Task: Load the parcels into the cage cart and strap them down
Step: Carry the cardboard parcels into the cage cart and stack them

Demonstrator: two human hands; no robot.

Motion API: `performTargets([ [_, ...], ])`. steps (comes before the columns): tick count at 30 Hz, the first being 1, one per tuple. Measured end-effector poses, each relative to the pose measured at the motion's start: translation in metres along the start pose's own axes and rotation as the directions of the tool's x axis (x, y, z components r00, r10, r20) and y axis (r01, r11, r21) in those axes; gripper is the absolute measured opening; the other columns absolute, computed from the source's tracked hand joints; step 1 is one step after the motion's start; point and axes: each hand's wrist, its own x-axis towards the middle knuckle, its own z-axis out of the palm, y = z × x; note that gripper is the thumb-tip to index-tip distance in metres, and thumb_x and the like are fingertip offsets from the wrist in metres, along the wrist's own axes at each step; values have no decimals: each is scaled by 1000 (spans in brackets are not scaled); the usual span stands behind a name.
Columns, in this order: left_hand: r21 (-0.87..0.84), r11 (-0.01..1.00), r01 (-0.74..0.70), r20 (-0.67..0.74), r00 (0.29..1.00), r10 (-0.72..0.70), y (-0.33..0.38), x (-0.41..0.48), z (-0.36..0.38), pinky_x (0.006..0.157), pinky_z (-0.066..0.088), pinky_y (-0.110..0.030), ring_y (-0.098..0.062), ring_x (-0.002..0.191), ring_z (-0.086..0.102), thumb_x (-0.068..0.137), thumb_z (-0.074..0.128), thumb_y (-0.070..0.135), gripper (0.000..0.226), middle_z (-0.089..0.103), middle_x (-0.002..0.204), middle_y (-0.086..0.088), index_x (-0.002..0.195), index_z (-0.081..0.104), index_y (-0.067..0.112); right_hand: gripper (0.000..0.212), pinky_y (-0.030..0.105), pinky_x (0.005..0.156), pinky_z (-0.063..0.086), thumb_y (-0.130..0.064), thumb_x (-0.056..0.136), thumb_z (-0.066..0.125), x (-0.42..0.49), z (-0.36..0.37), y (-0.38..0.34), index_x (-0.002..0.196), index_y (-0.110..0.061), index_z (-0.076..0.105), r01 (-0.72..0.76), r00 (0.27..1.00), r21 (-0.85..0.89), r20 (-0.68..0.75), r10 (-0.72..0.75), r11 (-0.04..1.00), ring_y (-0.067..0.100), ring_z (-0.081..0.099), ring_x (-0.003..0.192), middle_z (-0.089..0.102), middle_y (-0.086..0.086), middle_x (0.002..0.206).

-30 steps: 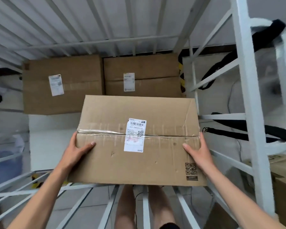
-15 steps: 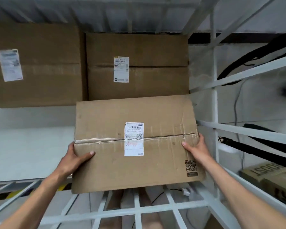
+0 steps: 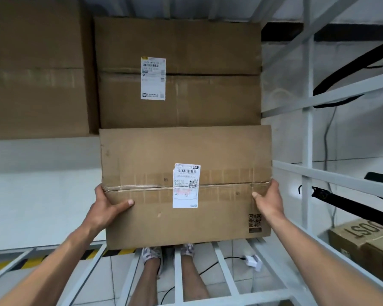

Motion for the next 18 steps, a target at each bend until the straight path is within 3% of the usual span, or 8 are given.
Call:
performTargets([
  [4, 29, 999, 24, 35, 999, -25, 3, 2, -3, 105, 45, -51, -29, 120, 52, 74, 87, 32, 100, 49, 133, -1, 146, 18, 25, 80, 46, 116, 34, -18, 95, 64, -6, 1, 0, 158, -19, 16, 15, 1000, -46, 5, -14, 999, 35, 40, 141, 36, 9, 158],
  [7, 105, 994, -6, -39, 999, 10, 24, -11, -3, 111, 40, -54, -33, 132, 45, 69, 90, 33, 111, 43, 145, -8, 149, 14, 26, 83, 50, 117, 31, -22, 94, 64, -24, -4, -10, 159, -22, 13, 11, 1000, -21, -4, -11, 1000, 34, 35, 144, 30, 8, 161],
  [10, 235, 968, -92, -55, 993, 107, 57, -45, 3, 124, 15, -48, -32, 153, 8, 76, 85, 38, 120, 9, 166, -14, 159, 0, 25, 90, 51, 120, 26, -21, 93, 66, -63, -10, -31, 160, -25, 7, 62, 997, -22, 40, -61, 998, 30, 22, 151, 15, 5, 166],
  [12, 263, 944, -201, -5, 978, 210, 87, -85, 7, 125, 7, -46, -26, 154, -4, 81, 80, 38, 114, 0, 168, -11, 160, -2, 28, 91, 48, 119, 24, -17, 92, 65, -102, -19, -51, 160, -27, 6, 118, 988, -23, 106, -115, 993, 28, 15, 152, 8, 2, 167],
  [18, 520, 722, -455, 176, 885, 431, 171, -226, 0, 123, 12, -54, -30, 154, -2, 85, 71, 47, 103, 3, 168, -8, 160, 1, 30, 98, 48, 120, 20, -27, 87, 70, -231, -62, -92, 159, -34, 3, 278, 943, -9, 194, -271, 960, 28, 7, 154, -4, -2, 168],
])
